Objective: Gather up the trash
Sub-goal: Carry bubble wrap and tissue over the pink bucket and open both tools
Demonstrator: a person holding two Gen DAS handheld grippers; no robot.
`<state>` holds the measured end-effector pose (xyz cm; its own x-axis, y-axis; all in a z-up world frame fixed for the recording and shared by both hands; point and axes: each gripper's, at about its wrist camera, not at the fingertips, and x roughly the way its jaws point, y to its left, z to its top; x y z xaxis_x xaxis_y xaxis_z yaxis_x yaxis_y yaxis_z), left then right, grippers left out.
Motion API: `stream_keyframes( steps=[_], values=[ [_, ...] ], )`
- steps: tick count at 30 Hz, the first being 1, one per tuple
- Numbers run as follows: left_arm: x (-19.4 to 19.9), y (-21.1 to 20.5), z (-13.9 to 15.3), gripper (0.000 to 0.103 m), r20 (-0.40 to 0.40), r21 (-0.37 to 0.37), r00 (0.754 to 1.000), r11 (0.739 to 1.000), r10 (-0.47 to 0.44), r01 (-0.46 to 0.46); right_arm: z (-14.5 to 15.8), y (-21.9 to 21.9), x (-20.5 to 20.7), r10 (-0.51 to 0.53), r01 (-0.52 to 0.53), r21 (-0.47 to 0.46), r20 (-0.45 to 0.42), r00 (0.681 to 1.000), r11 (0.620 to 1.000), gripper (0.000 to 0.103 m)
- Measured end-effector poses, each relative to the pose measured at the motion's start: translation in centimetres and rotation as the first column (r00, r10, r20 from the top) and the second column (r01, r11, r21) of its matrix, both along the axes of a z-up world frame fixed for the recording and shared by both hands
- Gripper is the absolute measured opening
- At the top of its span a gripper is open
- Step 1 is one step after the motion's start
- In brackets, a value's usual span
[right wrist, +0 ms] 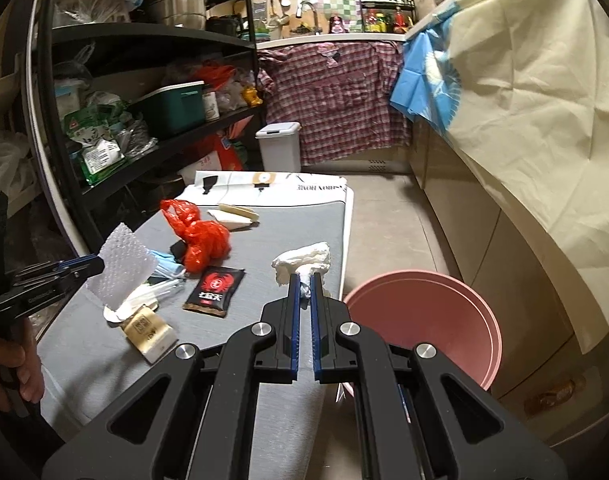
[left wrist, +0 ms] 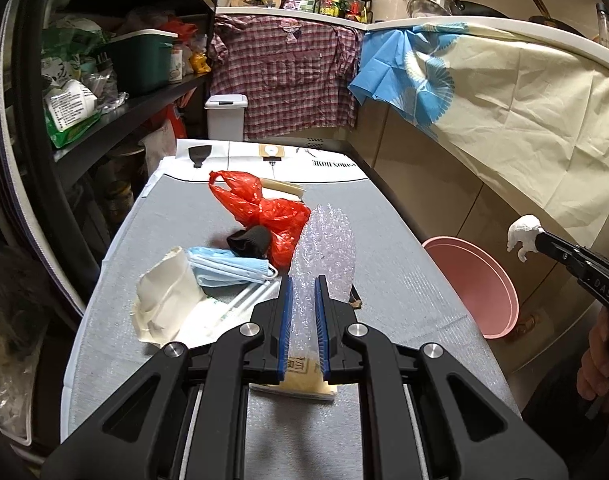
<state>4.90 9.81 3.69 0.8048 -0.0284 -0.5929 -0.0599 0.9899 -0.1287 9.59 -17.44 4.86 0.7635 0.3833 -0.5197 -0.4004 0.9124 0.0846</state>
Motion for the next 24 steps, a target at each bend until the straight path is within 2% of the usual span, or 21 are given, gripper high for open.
stream_keyframes(
  steps=[10,14,24],
  values=[
    [0.3,-2.5,-0.4,0.011,-0.015,-0.001,0.998,0.998,-0.059,0.059,-0.7,-2.4,1.1,-0.051,0.051,0.028,-0.003,0.999,0.998,0.005],
    [0.8,-3.8,-0.2,0.011,-0.024,-0.029,0.996,0.996,-0.081,0.080,-0.7,-3.7,1.5,-0.091,0.090,0.035,0.007,0.996,0.995,0.005],
    [3.1,-8.1,0.9,0.011,-0.003,-0.033,0.989,0.989,-0.147,0.147,-1.3,-7.0,2.9,-0.181,0.181,0.042,-0.005,0.983,0.983,0.005]
  ],
)
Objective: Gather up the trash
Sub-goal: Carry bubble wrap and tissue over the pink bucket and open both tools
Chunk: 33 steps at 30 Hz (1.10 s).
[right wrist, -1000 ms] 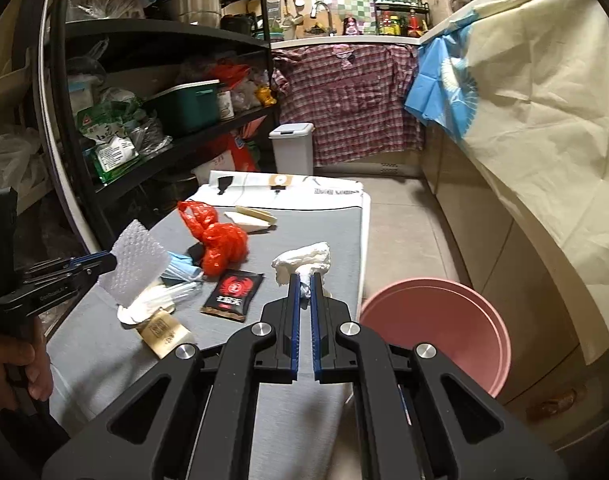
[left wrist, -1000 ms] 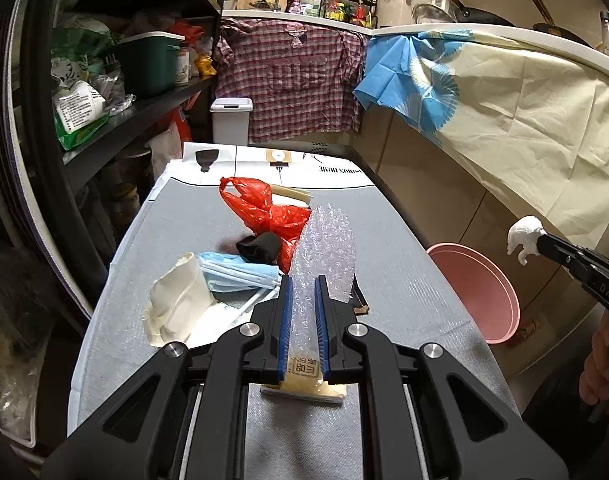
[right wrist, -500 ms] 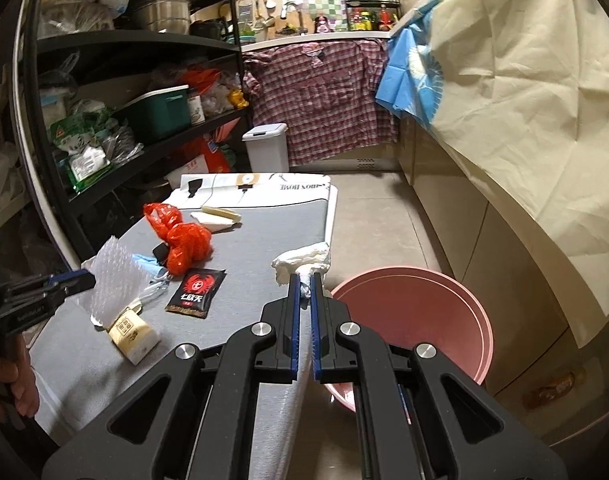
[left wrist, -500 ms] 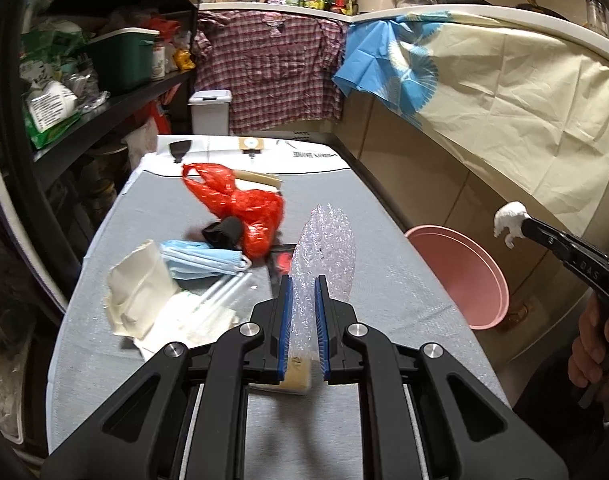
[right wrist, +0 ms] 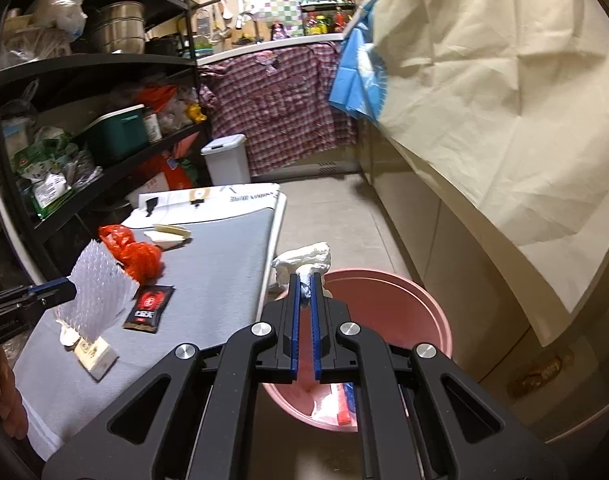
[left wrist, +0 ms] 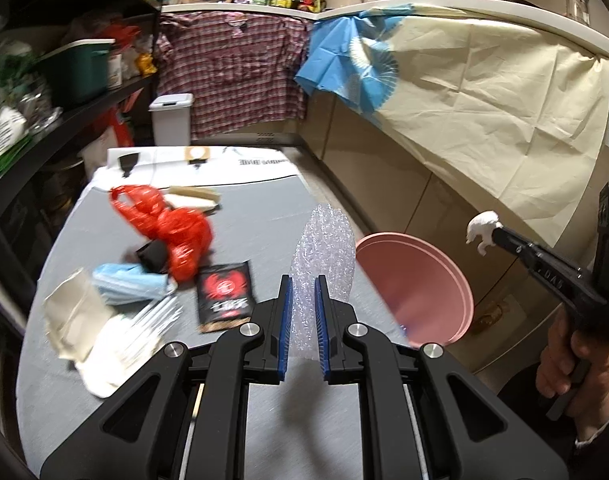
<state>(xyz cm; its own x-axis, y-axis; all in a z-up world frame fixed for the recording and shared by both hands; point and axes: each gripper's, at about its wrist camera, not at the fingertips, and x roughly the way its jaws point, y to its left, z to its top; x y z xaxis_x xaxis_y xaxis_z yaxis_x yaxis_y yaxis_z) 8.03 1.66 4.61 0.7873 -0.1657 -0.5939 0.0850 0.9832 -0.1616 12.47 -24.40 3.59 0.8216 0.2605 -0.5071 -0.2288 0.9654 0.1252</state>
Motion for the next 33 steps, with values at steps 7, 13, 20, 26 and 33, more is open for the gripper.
stream_keyframes(
  steps=[7,13,20,26,33],
  values=[
    [3.0,-3.8,0.7,0.011,0.010,-0.002,0.998,0.999,-0.054,0.054,-0.5,-1.4,1.1,-0.046,0.046,0.004,-0.012,0.999,0.999,0.005],
    [5.7,-6.7,1.2,0.011,0.015,-0.010,0.995,0.995,-0.095,0.095,-1.2,-2.1,2.2,-0.067,0.067,0.016,-0.031,0.997,0.998,0.005],
    [8.3,-9.5,-0.4,0.011,-0.019,0.002,0.989,0.990,-0.143,0.143,-2.0,-2.5,3.3,-0.085,0.086,0.017,-0.053,0.995,0.996,0.005],
    [9.8,-10.9,-1.9,0.011,-0.051,-0.008,0.985,0.986,-0.164,0.164,-2.4,-3.0,4.3,-0.103,0.105,0.025,-0.069,0.992,0.994,0.005],
    [11.1,-11.5,-3.0,0.011,-0.070,-0.005,0.983,0.985,-0.172,0.172,-2.7,-3.4,4.8,-0.113,0.116,0.029,-0.079,0.990,0.993,0.005]
  ],
)
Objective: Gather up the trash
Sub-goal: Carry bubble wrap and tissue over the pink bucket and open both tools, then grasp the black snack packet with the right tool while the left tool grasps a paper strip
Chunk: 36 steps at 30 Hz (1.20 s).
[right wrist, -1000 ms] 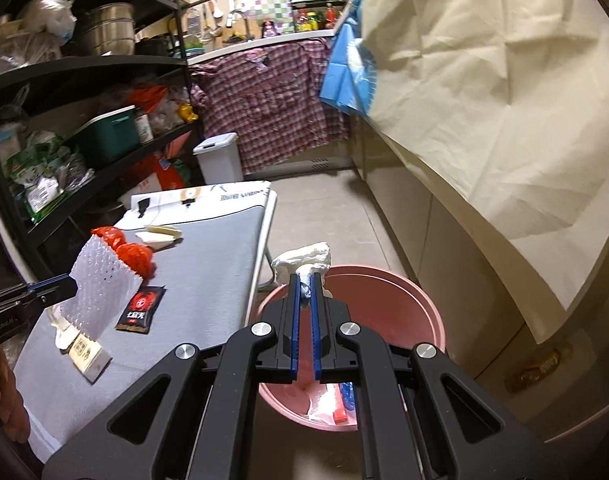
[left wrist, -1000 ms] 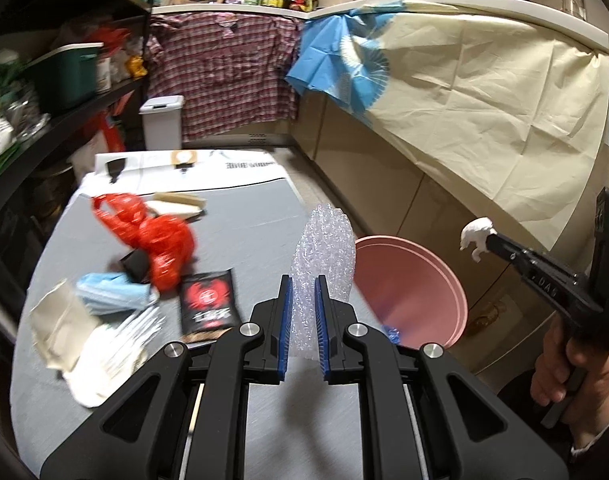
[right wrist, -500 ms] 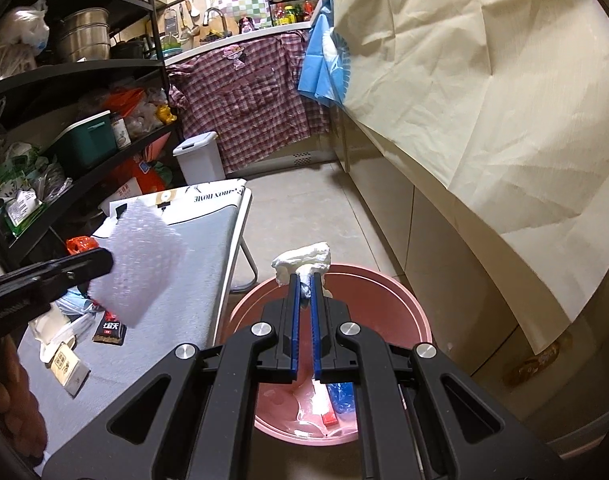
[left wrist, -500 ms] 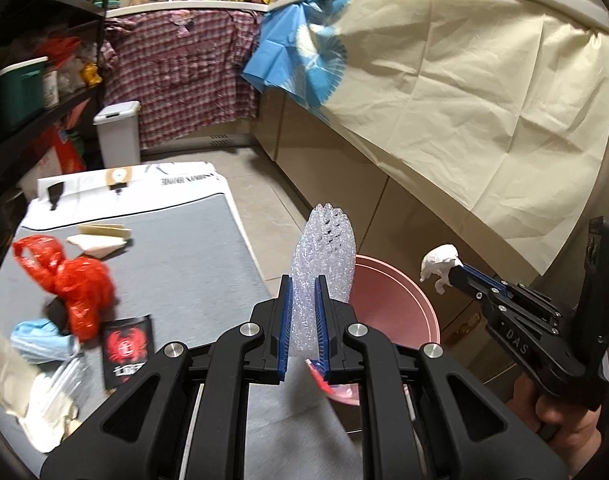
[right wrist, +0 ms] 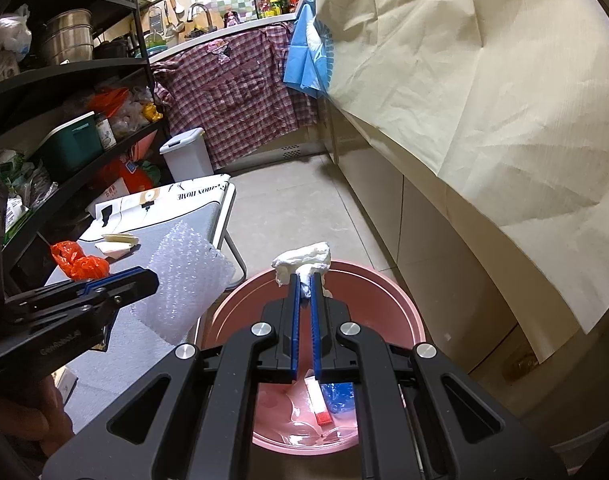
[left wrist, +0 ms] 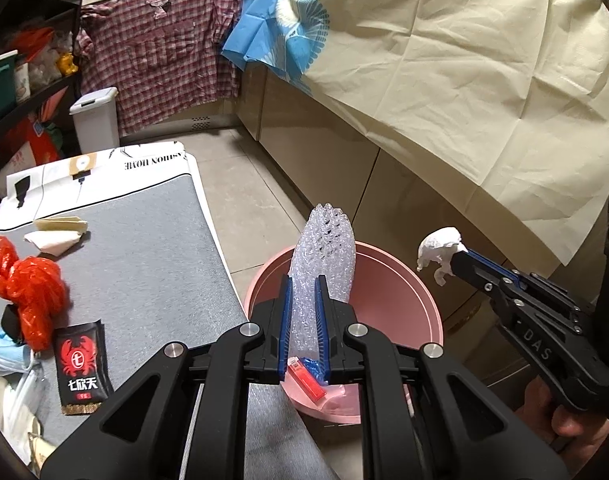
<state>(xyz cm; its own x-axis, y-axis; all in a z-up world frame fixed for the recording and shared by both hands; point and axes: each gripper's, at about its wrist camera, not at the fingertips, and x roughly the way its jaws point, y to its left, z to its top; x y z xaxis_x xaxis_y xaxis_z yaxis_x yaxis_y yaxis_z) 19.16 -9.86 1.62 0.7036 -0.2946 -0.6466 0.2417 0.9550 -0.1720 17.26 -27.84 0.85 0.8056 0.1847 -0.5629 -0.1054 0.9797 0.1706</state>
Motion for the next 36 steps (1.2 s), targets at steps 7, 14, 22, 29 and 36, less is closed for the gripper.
stream_keyframes(
  steps=[7,14,22,29,36],
  values=[
    [1.2,-0.4,-1.1,0.011,-0.019,0.009,1.000,1.000,-0.002,0.002,-0.3,0.1,0.6,-0.005,0.005,-0.001,-0.016,1.000,1.000,0.005],
    [2.2,-0.9,-2.0,0.012,-0.035,0.008,0.999,1.000,-0.008,0.008,-0.9,0.1,1.2,-0.004,0.004,0.005,-0.035,0.999,1.000,0.005],
    [3.3,-1.4,-3.4,0.033,-0.093,0.013,0.995,0.999,-0.032,0.033,-2.1,0.1,2.2,-0.037,0.035,-0.016,-0.098,0.994,0.999,0.037],
    [2.4,-0.4,-3.1,0.034,-0.087,0.001,0.996,1.000,-0.021,0.022,-2.3,0.2,2.2,-0.039,0.037,-0.023,-0.097,0.995,0.999,0.041],
    [0.0,1.1,-1.0,0.033,-0.041,-0.010,0.999,1.000,-0.015,0.015,-2.0,0.7,1.9,-0.031,0.028,-0.047,-0.077,0.997,0.999,0.041]
  ],
)
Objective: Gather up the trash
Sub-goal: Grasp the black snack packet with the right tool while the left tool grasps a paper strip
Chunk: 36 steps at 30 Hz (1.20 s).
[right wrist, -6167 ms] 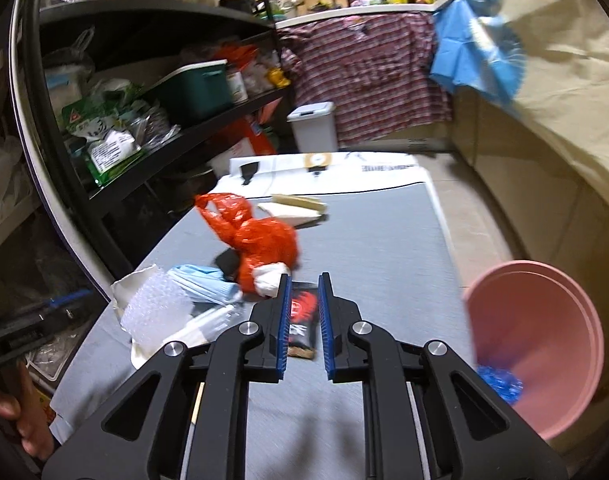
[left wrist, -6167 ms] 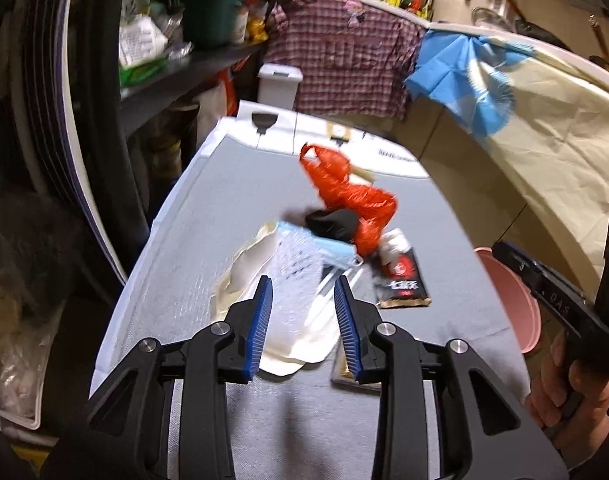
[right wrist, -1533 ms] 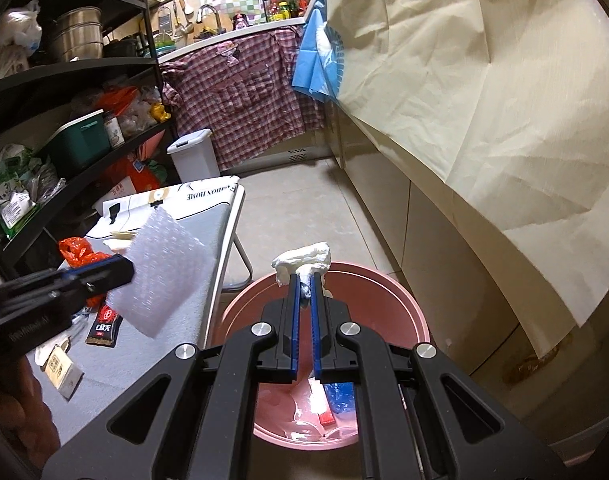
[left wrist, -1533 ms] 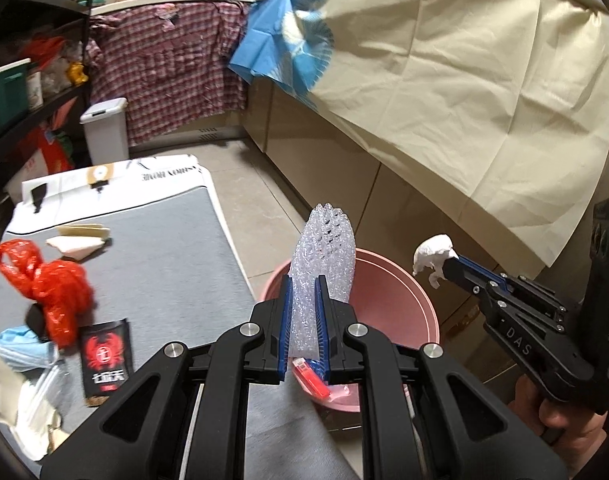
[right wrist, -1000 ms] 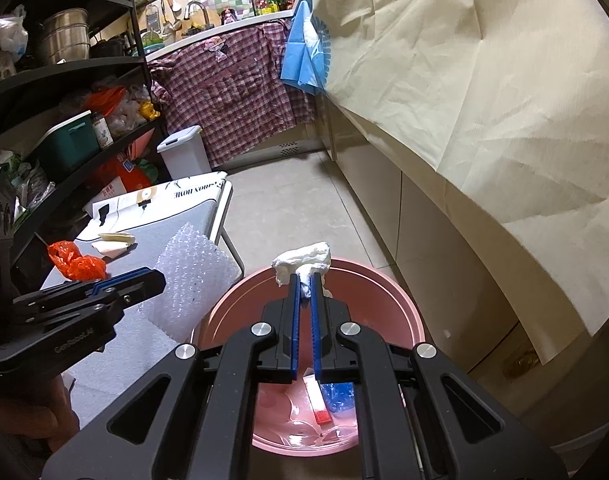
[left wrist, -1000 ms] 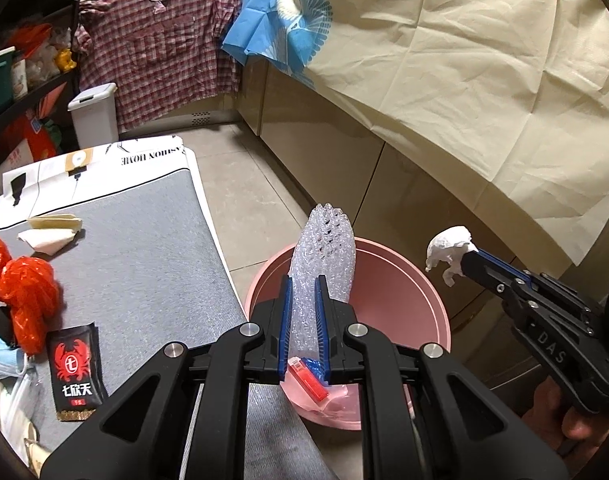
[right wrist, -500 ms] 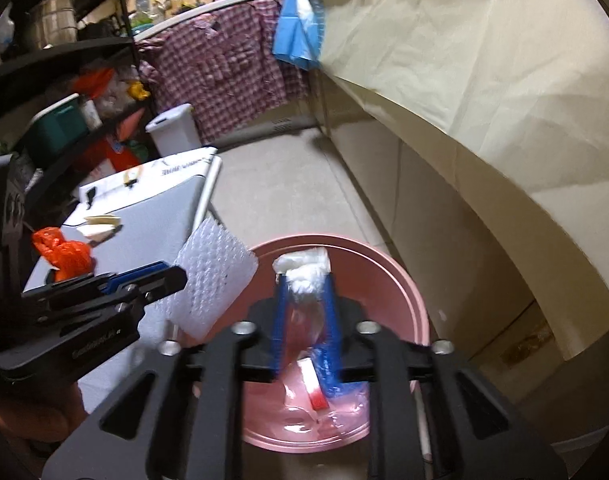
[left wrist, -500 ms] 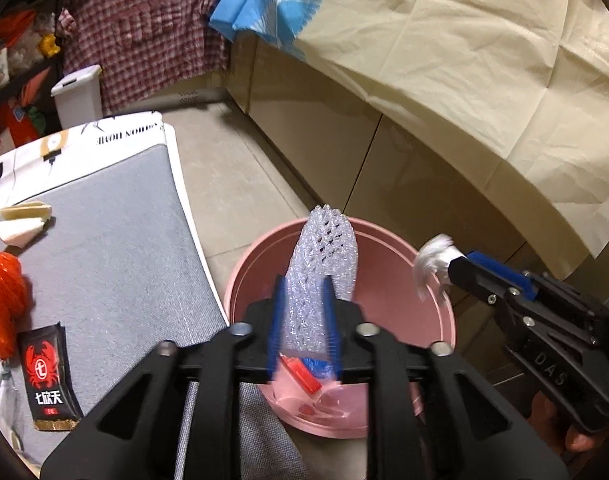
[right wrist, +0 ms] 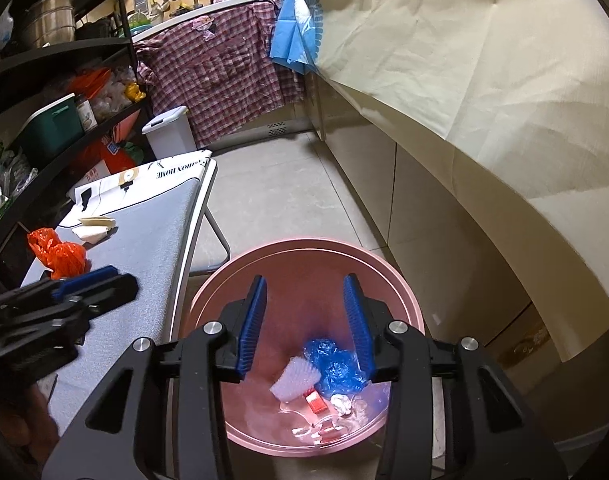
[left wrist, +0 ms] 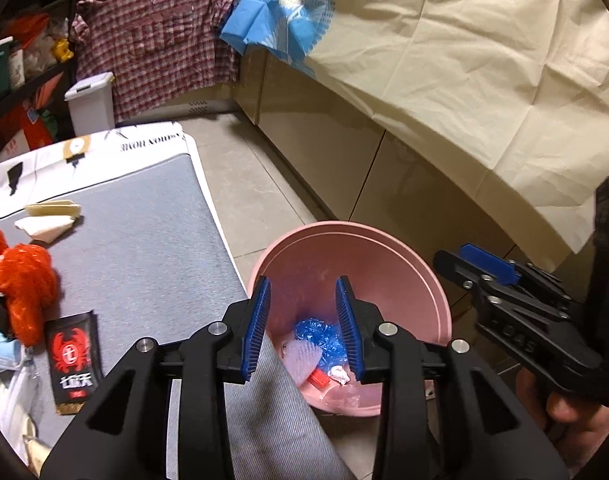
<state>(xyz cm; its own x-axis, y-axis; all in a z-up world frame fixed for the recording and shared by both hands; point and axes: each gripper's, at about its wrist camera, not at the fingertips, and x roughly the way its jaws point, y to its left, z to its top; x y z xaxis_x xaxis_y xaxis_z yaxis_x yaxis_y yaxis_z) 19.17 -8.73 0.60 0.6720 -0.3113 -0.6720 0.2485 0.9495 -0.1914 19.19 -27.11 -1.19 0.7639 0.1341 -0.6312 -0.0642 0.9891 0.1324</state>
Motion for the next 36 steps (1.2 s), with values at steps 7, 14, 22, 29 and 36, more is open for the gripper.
stream_keyframes(
  steps=[7,14,22,29,36],
  values=[
    [-3.5,2.6,2.5,0.033,0.050,-0.015,0.999,1.000,0.012,-0.011,1.0,0.8,-1.1,0.024,-0.023,-0.018,0.036,0.999,1.000,0.041],
    [-6.8,7.2,5.7,0.033,0.101,-0.008,0.994,0.999,0.044,-0.043,2.9,2.4,-3.4,0.066,-0.064,-0.021,0.093,0.993,0.998,0.035],
    [-10.7,14.6,7.8,0.033,0.138,0.047,0.986,0.994,0.094,-0.101,4.9,5.3,-5.5,0.131,-0.138,0.048,0.123,0.984,0.989,0.013],
    [-12.2,21.7,7.9,0.033,0.142,0.103,0.974,0.976,0.179,-0.194,5.5,11.2,-6.3,0.245,-0.258,0.090,0.136,0.960,0.962,0.010],
    [-11.9,27.4,4.7,0.033,0.061,0.058,0.940,0.939,0.335,-0.338,2.7,19.0,-5.1,0.369,-0.374,0.092,0.068,0.927,0.923,0.009]
  ],
)
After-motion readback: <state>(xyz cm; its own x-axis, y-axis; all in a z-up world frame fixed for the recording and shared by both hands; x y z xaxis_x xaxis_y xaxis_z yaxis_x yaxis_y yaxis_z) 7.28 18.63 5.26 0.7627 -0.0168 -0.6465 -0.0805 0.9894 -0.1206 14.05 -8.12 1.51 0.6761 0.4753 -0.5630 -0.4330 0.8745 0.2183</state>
